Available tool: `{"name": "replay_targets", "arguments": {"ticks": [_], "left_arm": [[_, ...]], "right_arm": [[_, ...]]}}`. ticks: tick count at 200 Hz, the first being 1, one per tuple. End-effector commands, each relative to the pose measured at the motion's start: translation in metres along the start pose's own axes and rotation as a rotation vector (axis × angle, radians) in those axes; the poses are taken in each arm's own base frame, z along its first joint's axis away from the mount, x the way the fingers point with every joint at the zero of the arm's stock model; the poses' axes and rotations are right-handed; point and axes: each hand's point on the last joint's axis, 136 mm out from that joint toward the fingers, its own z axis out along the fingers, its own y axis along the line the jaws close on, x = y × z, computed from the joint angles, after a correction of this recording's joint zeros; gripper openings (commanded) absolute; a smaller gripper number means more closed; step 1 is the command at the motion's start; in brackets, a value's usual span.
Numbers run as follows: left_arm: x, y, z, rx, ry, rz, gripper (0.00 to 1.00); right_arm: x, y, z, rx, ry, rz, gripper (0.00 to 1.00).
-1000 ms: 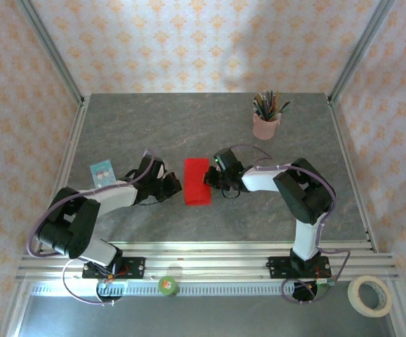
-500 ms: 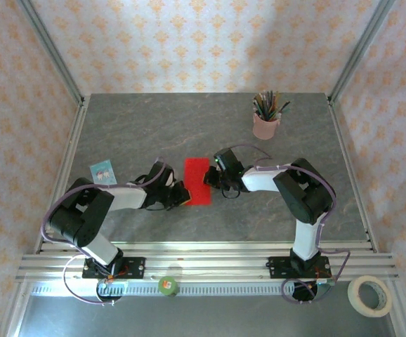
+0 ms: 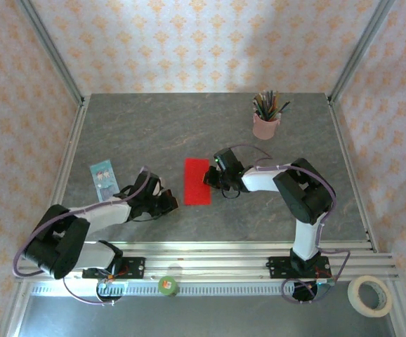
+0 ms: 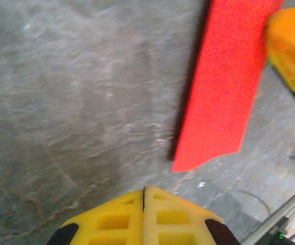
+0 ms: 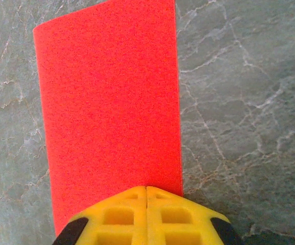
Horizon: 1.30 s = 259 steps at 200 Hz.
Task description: Fold a paper plane with a square sheet of paper (pick it up from the middle)
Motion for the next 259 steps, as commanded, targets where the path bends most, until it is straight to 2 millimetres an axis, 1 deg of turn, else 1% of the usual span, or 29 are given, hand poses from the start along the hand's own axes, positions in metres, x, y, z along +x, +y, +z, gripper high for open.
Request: {"name": "replay_targets", "arguments": {"ticks": [1,16,36,59,79,99,114,128,147,164,174,183,189,203,209,223,229,241,259], "left_arm": [[-0.031,-0.046,-0.013,0.108,-0.093,0.032,0.00],[-0.043,-0.068,-0.010,0.170,-0.116,0.041,0.00],[-0.050,-0.083,0.009,0.171,-0.093,0.050,0.00],[-0.052,-0.082,0.035,0.127,-0.074,0.023,0.00],[-0.053,-0.078,0.050,0.134,-0.070,-0.023,0.00],[-0.054,-0.062,0.058,0.095,-0.087,-0.065,0.00],[-0.057,-0.042,0.056,0.036,-0.138,-0.094,0.00],[-0.058,-0.019,0.049,-0.009,-0.175,-0.134,0.00],[-0.052,0.011,0.039,-0.041,-0.212,-0.199,0.00],[-0.047,0.029,0.028,-0.059,-0.238,-0.237,0.00],[-0.047,0.033,0.021,-0.059,-0.264,-0.245,0.00],[-0.052,0.028,0.012,-0.043,-0.292,-0.232,0.00],[-0.057,0.021,0.007,-0.029,-0.308,-0.217,0.00],[-0.070,-0.006,-0.004,0.029,-0.338,-0.158,0.00],[-0.075,-0.021,-0.008,0.063,-0.346,-0.129,0.00],[-0.083,-0.049,-0.012,0.130,-0.345,-0.087,0.00],[-0.084,-0.059,-0.010,0.153,-0.337,-0.073,0.00],[-0.085,-0.071,-0.002,0.176,-0.313,-0.055,0.00],[-0.082,-0.081,0.019,0.177,-0.260,-0.040,0.00]], "right_arm": [[0.083,-0.168,-0.006,0.590,0.207,0.054,0.00],[0.083,-0.169,-0.006,0.590,0.209,0.055,0.00],[0.082,-0.168,-0.004,0.586,0.207,0.058,0.00],[0.082,-0.168,-0.005,0.586,0.206,0.060,0.00],[0.083,-0.169,-0.005,0.591,0.209,0.061,0.00],[0.084,-0.171,-0.006,0.599,0.209,0.062,0.00],[0.086,-0.174,-0.007,0.606,0.212,0.061,0.00],[0.087,-0.175,-0.008,0.612,0.213,0.059,0.00],[0.088,-0.177,-0.008,0.618,0.216,0.058,0.00],[0.088,-0.177,-0.007,0.617,0.217,0.056,0.00],[0.088,-0.177,-0.007,0.615,0.217,0.056,0.00],[0.088,-0.177,-0.008,0.614,0.217,0.056,0.00],[0.088,-0.176,-0.008,0.612,0.215,0.057,0.00],[0.088,-0.176,-0.007,0.609,0.216,0.057,0.00],[0.088,-0.176,-0.007,0.608,0.217,0.057,0.00],[0.088,-0.176,-0.007,0.608,0.215,0.056,0.00],[0.088,-0.176,-0.007,0.609,0.215,0.057,0.00],[0.088,-0.177,-0.007,0.610,0.215,0.058,0.00],[0.089,-0.177,-0.007,0.610,0.216,0.062,0.00]]}}
